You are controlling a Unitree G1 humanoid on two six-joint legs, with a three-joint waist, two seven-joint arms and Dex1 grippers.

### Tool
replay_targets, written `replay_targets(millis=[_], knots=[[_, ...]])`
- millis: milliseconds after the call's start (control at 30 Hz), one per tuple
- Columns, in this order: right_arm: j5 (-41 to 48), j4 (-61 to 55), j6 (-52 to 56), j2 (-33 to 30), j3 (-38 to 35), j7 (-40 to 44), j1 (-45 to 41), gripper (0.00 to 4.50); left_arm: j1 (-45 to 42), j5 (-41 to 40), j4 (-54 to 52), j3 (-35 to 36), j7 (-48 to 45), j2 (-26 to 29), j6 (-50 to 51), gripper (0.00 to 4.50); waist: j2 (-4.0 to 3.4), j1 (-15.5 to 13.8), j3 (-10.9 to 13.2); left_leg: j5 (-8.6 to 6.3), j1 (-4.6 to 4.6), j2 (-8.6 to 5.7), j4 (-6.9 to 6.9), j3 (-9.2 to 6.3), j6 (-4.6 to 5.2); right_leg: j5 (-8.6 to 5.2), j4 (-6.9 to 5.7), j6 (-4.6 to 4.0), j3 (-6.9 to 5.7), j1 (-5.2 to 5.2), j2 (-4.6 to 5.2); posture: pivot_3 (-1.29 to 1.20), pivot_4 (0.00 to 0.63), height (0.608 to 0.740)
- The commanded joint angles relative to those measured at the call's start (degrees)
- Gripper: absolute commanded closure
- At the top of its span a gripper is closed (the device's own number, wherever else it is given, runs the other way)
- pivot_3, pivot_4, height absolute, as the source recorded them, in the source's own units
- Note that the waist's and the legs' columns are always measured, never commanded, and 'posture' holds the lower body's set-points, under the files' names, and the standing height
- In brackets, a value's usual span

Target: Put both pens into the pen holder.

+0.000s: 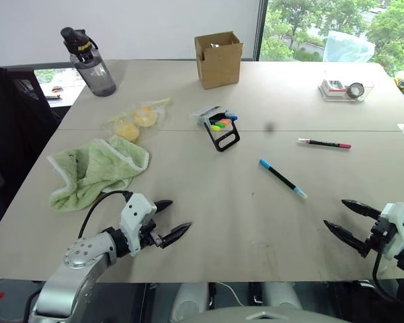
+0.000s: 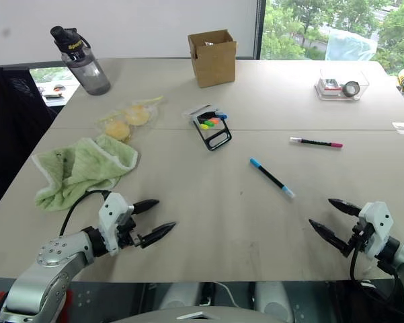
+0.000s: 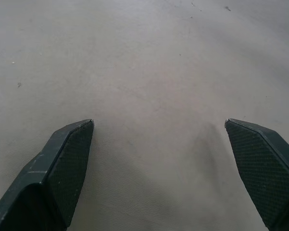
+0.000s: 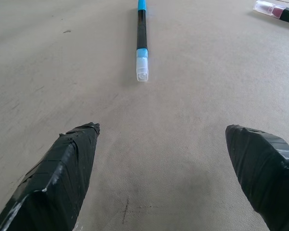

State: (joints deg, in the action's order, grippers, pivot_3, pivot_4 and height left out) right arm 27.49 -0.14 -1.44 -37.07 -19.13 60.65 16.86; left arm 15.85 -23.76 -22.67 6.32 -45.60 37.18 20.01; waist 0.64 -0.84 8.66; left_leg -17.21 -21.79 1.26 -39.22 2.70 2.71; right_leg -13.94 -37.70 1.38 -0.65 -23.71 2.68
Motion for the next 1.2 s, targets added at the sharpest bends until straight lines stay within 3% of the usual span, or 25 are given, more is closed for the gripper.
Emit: replay_targets(millis=[33,867,1000,1067,1200], knots=[[0.29,-1.06,-0.74,-0.71,-1.58,0.04,-0.29,0.02,0.59,-0.33,-1.25,0.08,-0.84,0.15,-0.74,0.0,0.0,0.0,0.0,0.0,0.0,0.0,0.0,0.0,0.0,0.0,0.0,0.0,0.0,0.0,0.0,0.0,0.15,0.736],[-0.98,2.31,-0.22,-1.6,-0.87,0.48,-5.74,0.02,0.75,-1.3,-1.3,1.81,-1.86,-0.48,-3.51,0.0,-0.01,0.03,0.03,0.0,-0.01,0.0,0.0,0.0,0.0,0.0,0.0,-0.01,0.0,0.0,0.0,0.0,0.15,0.736],[-2.26,1.98,6.33,-1.89,0.0,-7.39,-14.98,0.02,-2.34,-6.11,-2.3,4.44,-4.17,1.57,-0.4,0.0,-0.04,0.34,0.09,0.0,0.03,0.0,-0.01,0.04,0.0,0.01,-0.03,-0.02,0.04,-0.01,-0.01,0.0,0.15,0.736],[-7.32,3.43,11.7,-3.37,3.32,-12.99,-22.36,0.02,-5.56,-9.77,-2.75,5.89,-5.8,3.29,2.32,0.0,-0.04,0.37,0.12,0.01,0.04,0.0,-0.04,0.04,0.0,0.01,-0.07,-0.02,0.04,-0.01,-0.02,0.0,0.15,0.736],[-13.16,10.3,18.87,-2.82,11.39,-16.33,-40.49,0.02,-13.14,-15.35,-3.04,7.18,-8.48,7.2,7.54,0.0,-0.16,0.61,0.35,0.03,0.04,-0.03,-0.1,0.08,-0.02,0.04,-0.16,-0.06,0.05,-0.07,-0.07,0.0,0.15,0.736]])
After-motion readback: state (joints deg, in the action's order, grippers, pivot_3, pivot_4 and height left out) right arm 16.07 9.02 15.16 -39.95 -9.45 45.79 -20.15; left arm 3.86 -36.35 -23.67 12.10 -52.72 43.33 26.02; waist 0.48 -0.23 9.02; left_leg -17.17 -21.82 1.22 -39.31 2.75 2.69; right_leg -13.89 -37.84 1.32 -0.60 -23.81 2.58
